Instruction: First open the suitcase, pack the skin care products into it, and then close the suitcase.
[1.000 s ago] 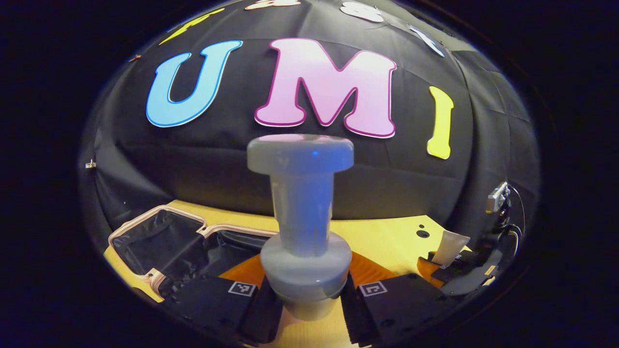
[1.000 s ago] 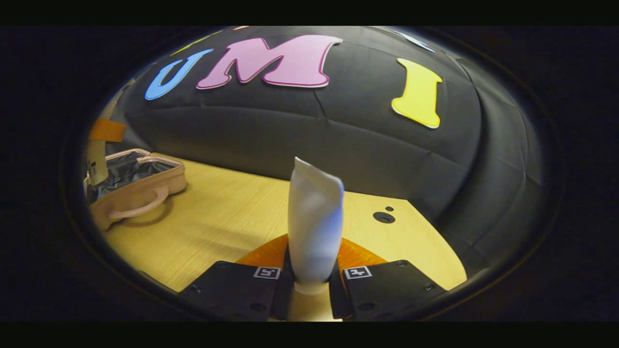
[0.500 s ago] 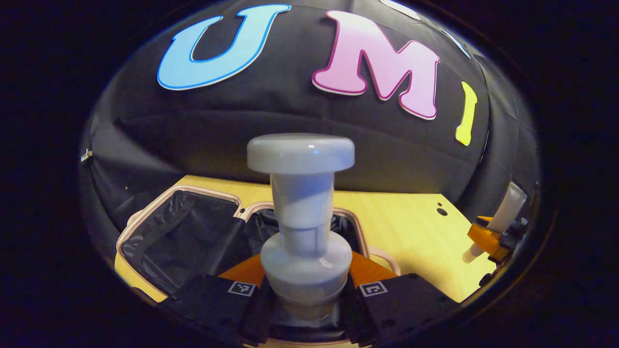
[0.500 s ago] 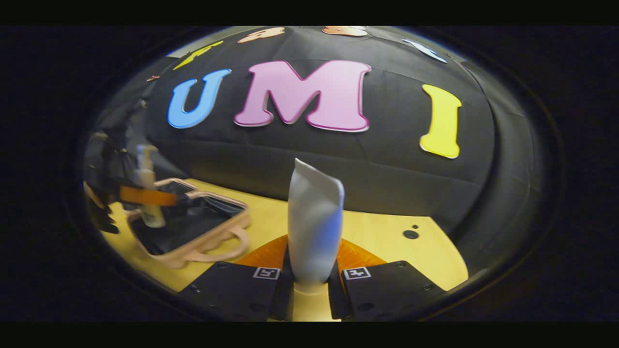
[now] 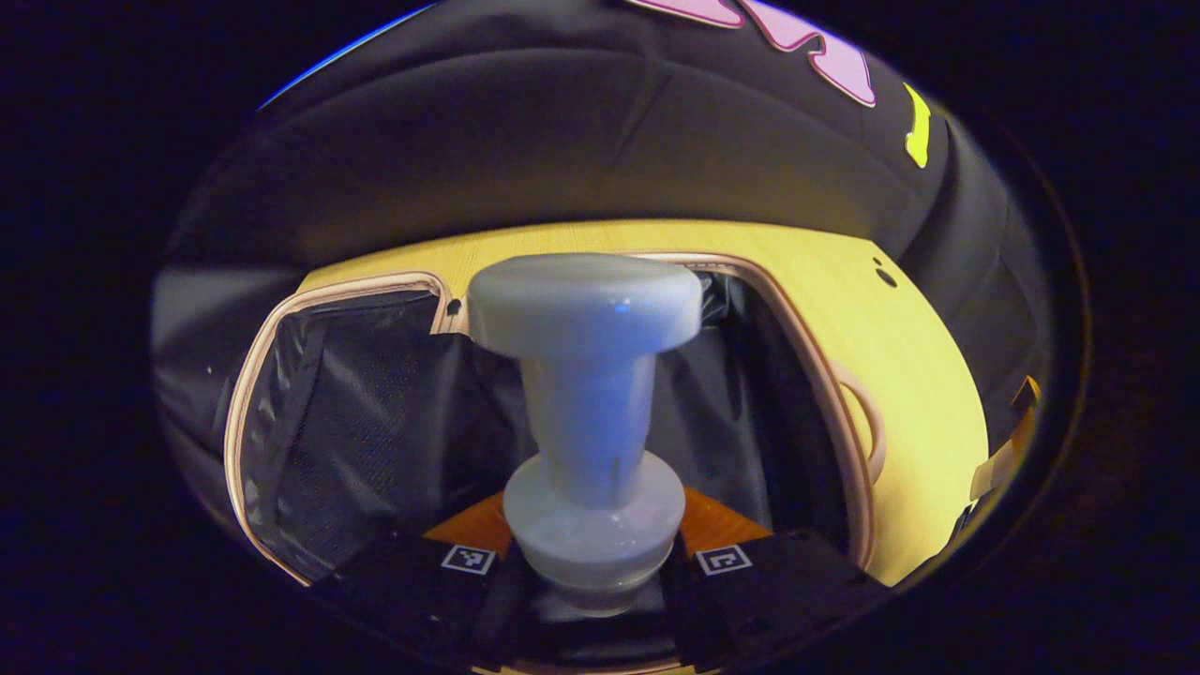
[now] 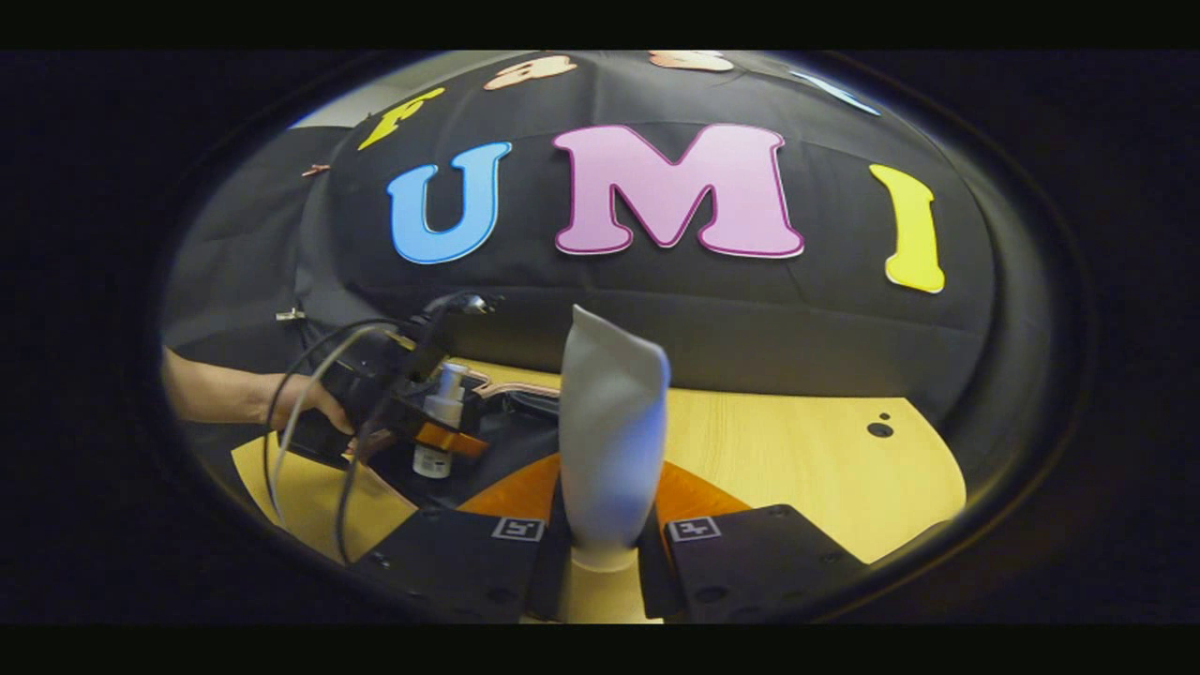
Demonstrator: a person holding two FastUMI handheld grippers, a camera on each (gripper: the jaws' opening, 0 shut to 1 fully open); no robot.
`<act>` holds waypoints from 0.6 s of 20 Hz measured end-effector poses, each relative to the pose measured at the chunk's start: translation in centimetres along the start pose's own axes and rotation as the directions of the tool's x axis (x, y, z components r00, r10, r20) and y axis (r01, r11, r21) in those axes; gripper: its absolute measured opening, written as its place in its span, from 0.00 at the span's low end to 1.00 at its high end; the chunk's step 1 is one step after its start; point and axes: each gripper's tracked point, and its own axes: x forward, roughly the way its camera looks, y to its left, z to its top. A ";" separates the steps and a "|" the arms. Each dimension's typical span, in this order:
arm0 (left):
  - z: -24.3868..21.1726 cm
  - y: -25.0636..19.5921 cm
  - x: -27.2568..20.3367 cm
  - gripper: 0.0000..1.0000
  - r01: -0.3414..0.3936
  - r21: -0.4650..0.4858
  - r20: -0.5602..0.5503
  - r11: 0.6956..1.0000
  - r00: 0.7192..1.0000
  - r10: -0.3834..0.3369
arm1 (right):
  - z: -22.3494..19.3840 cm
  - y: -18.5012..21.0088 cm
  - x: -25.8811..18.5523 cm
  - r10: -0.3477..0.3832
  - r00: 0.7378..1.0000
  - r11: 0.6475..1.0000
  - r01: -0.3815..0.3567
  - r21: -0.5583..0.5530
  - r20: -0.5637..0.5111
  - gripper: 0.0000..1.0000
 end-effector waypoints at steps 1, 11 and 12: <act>-0.2 0.1 0.0 0.63 -0.009 0.005 -0.032 1.000 0.999 0.009 | 0.0 -0.1 0.0 -0.007 1.000 1.000 0.007 -0.009 -0.002 0.33; 0.6 0.5 0.6 0.71 -0.042 -0.065 -0.091 0.997 0.995 0.037 | 1.0 2.4 0.8 -0.003 0.999 0.997 0.005 0.081 -0.034 0.33; 1.2 0.6 -0.3 0.75 -0.043 -0.086 -0.046 0.995 0.998 0.039 | 1.0 3.2 1.0 0.003 0.999 0.996 0.001 0.087 -0.044 0.33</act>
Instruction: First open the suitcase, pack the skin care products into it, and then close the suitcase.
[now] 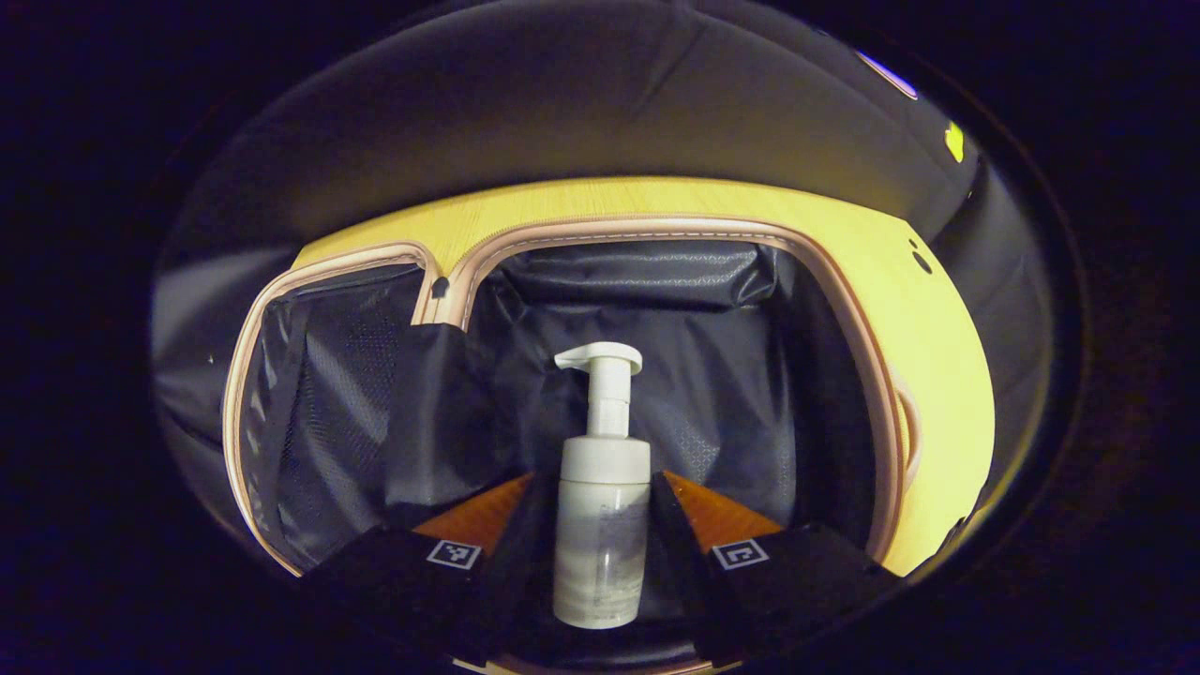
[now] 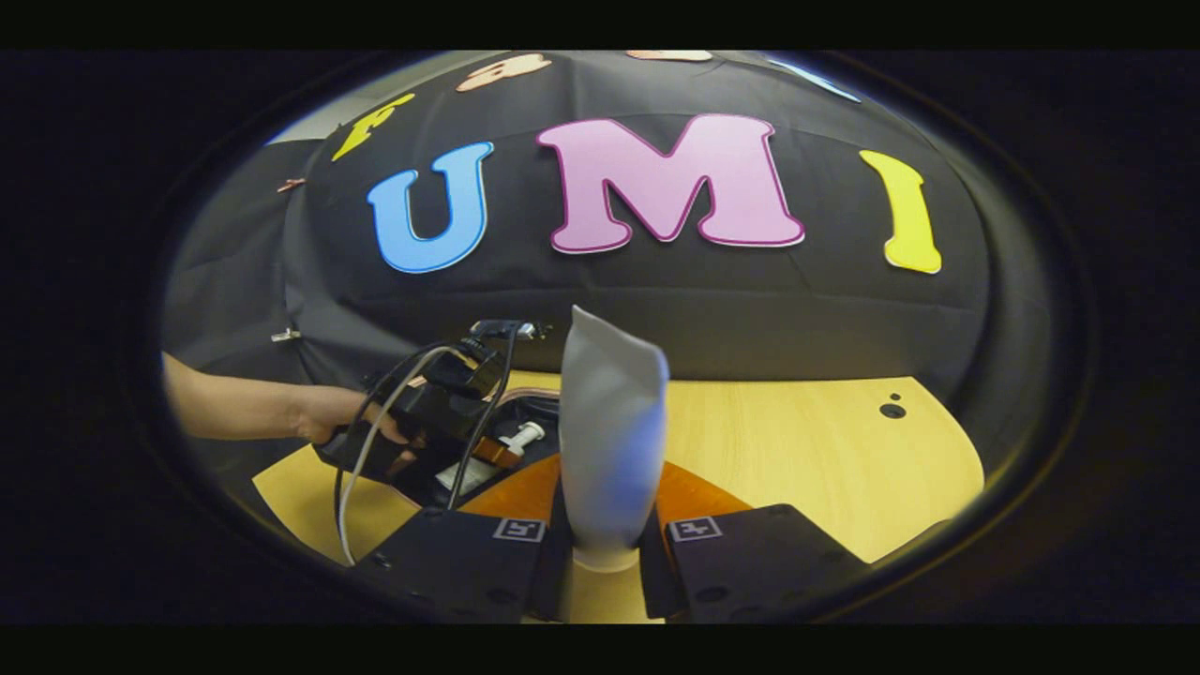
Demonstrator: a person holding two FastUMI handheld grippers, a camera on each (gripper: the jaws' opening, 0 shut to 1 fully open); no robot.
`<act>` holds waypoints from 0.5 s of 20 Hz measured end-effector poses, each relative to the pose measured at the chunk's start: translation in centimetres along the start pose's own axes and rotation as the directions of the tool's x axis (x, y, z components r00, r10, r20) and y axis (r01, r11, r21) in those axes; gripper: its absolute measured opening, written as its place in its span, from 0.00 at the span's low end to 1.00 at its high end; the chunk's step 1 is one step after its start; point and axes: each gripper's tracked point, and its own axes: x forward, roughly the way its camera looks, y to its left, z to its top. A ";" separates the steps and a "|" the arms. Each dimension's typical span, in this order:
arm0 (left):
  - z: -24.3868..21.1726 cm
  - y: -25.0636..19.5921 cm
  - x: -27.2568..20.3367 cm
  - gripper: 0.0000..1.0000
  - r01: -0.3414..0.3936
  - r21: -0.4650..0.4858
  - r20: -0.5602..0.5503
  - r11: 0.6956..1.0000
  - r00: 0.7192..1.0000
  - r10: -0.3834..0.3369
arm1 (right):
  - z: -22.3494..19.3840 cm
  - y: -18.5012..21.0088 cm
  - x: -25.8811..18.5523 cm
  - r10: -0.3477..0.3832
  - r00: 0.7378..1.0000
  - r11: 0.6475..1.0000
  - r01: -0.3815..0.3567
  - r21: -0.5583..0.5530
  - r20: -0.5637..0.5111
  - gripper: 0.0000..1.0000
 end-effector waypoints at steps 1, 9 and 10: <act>0.6 0.2 -1.4 0.75 -0.001 -0.023 0.053 1.000 0.999 0.002 | 0.0 0.6 0.3 0.003 1.000 1.000 -0.003 0.009 -0.009 0.33; 0.8 3.6 -17.2 0.77 0.016 -0.020 0.362 1.000 0.932 -0.008 | -2.0 6.8 6.2 0.038 0.982 0.999 -0.036 0.017 -0.184 0.33; 0.6 3.8 -18.8 0.77 0.027 -0.027 0.395 0.999 0.919 -0.014 | -2.5 6.9 7.2 0.017 0.977 1.000 -0.020 -0.011 -0.213 0.33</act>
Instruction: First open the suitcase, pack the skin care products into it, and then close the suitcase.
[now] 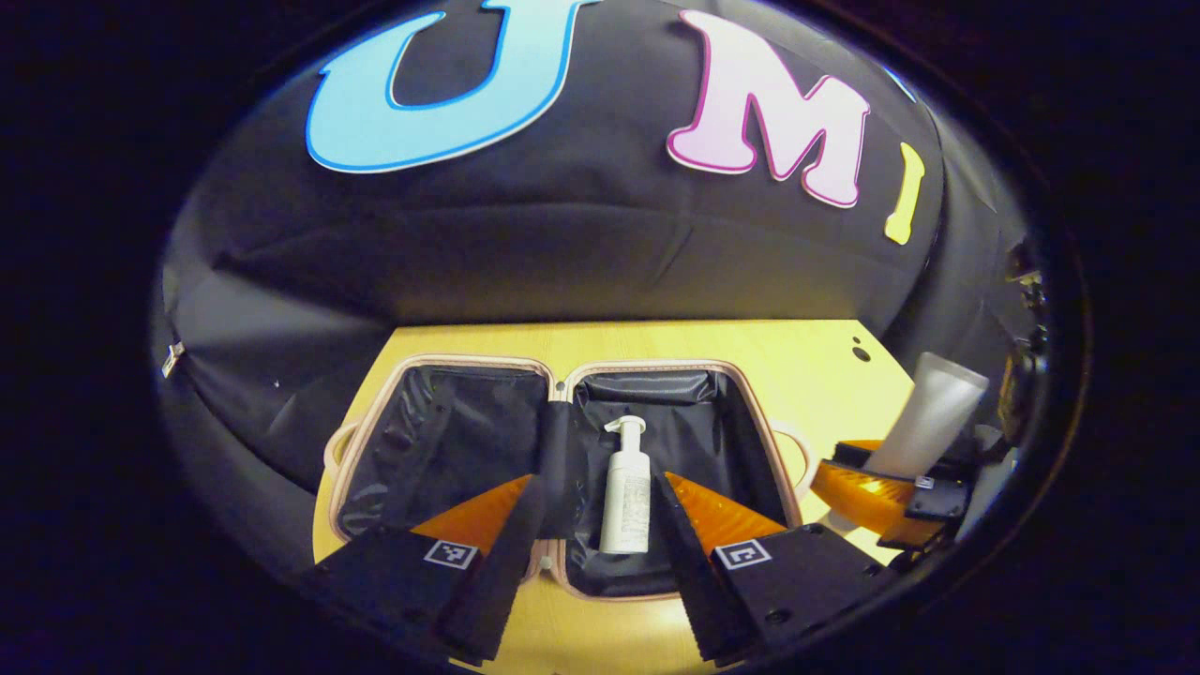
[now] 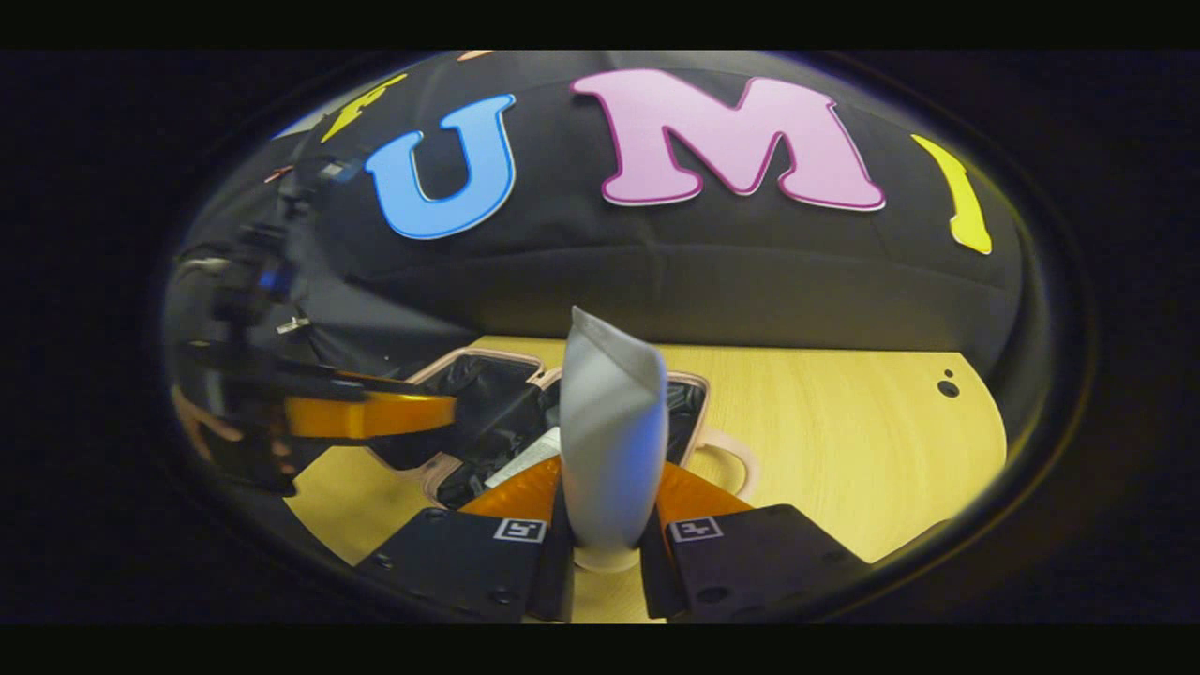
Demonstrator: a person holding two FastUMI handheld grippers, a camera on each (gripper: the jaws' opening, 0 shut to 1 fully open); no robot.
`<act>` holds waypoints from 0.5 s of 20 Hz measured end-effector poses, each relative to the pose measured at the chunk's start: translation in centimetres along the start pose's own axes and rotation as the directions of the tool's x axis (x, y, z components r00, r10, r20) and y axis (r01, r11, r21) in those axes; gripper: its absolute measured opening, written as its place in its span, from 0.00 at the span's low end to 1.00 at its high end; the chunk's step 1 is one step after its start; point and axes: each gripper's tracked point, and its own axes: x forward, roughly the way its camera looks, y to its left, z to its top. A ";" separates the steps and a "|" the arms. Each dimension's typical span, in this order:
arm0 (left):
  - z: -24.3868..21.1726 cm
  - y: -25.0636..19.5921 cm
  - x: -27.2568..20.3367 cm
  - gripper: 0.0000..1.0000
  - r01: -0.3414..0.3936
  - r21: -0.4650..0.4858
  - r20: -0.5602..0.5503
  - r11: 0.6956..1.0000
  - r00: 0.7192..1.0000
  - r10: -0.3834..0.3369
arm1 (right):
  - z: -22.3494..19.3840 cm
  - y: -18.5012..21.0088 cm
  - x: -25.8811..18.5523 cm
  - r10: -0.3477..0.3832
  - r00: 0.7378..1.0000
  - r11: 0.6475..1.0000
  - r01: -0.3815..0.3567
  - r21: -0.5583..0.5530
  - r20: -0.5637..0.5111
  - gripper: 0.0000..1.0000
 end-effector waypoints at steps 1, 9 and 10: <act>0.2 0.2 -1.5 0.77 0.013 -0.007 0.025 1.000 1.000 -0.013 | -0.2 0.3 1.2 -0.009 1.000 1.000 0.009 -0.023 -0.020 0.26; 0.5 4.4 -9.3 0.78 -0.021 0.006 0.134 1.000 0.991 0.020 | -8.1 0.0 9.1 -0.109 0.940 0.992 0.124 0.028 -0.323 0.25; 0.3 4.7 -9.8 0.77 -0.021 -0.006 0.135 1.000 0.991 0.022 | -8.9 -0.2 9.3 -0.126 0.930 0.989 0.145 0.031 -0.346 0.25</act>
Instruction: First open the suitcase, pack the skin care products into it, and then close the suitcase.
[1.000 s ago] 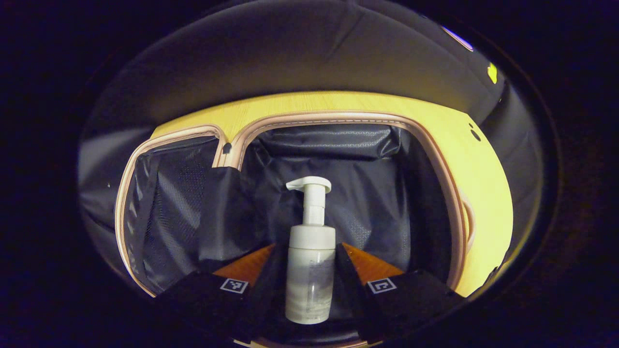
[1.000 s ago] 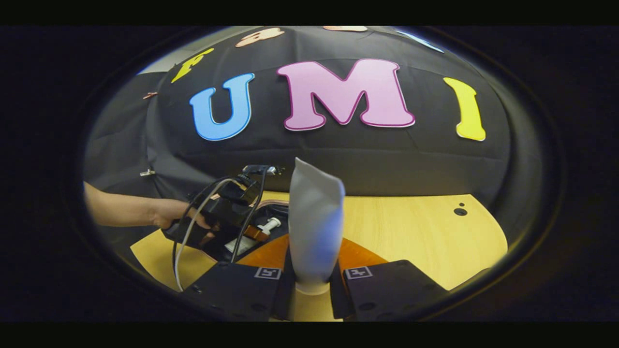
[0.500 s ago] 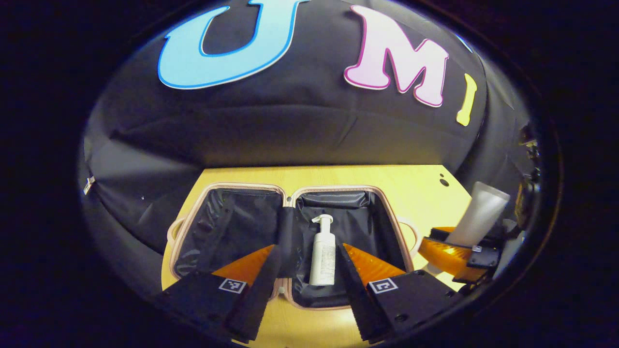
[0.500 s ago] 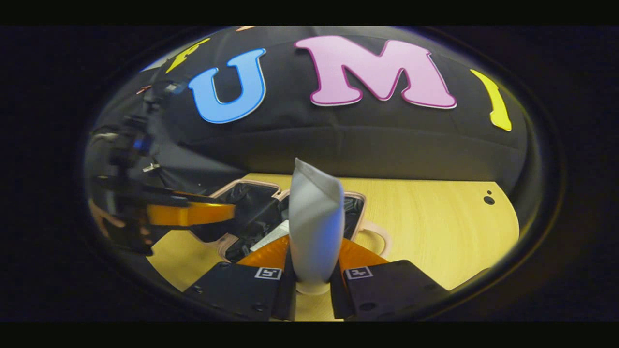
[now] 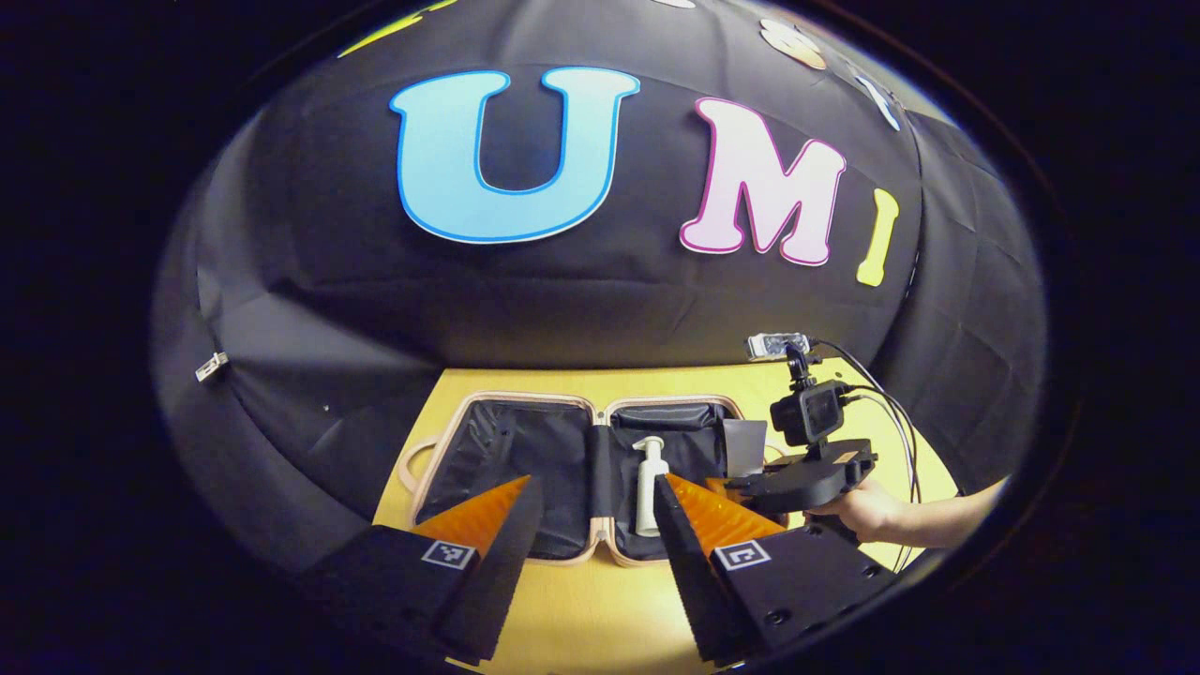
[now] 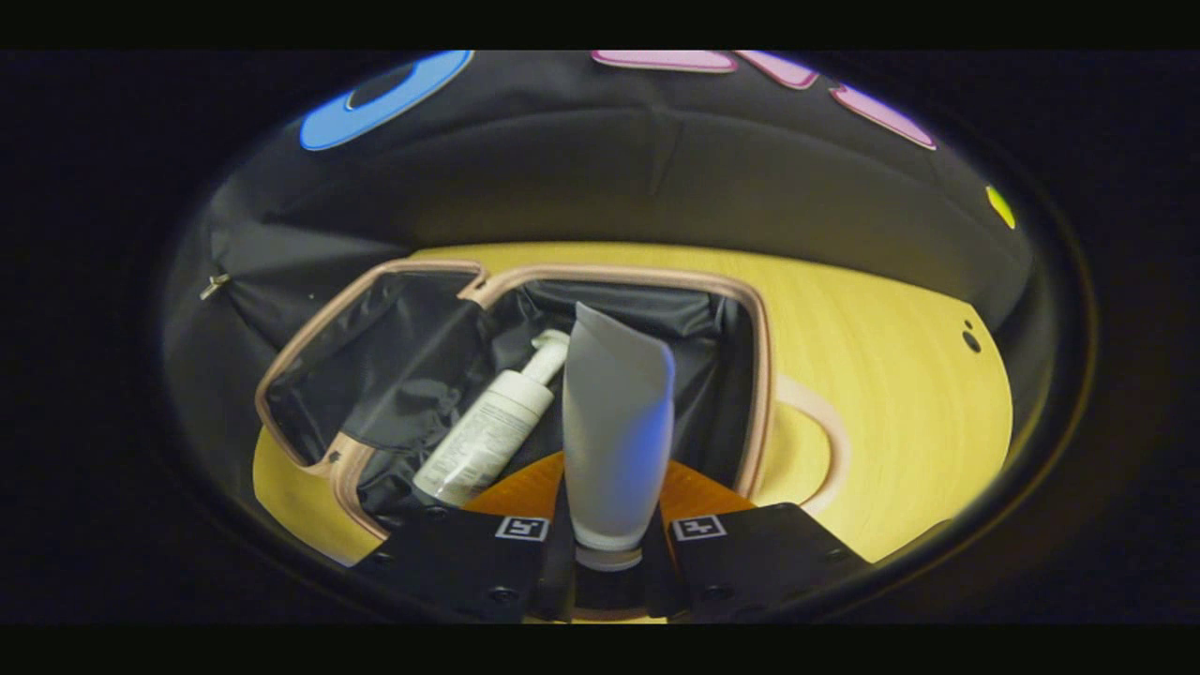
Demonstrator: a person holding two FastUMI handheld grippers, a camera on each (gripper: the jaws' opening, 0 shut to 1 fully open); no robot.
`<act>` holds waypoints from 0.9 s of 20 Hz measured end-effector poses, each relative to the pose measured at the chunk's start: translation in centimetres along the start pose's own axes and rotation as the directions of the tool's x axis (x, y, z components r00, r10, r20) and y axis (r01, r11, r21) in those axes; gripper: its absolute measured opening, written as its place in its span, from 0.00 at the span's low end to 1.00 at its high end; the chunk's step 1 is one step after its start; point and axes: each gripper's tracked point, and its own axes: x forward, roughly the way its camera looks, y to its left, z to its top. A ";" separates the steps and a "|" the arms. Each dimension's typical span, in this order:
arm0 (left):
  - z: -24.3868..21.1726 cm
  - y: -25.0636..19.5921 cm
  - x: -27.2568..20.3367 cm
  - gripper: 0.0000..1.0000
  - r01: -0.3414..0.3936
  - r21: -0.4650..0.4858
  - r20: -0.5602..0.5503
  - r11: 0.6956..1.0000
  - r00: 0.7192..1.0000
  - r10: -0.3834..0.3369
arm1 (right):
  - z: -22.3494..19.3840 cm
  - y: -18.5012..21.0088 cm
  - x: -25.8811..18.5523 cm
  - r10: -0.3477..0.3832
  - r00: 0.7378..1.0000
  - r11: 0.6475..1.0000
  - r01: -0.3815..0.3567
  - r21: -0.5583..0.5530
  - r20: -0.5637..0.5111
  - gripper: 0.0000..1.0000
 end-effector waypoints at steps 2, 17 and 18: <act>-0.5 0.7 -0.9 0.78 -0.005 -0.029 -0.002 1.000 1.000 0.005 | -0.2 -0.3 0.8 -0.027 0.999 1.000 0.027 0.016 -0.022 0.33; -2.0 15.0 1.1 0.94 -0.268 -0.109 0.079 0.957 0.958 0.277 | 5.0 0.2 -1.7 -0.056 0.990 0.994 0.042 0.105 0.126 1.00; -1.6 16.7 1.5 0.96 -0.294 -0.092 0.102 0.951 0.948 0.303 | 5.5 -0.3 -2.8 -0.057 0.986 0.995 0.044 0.084 0.158 0.99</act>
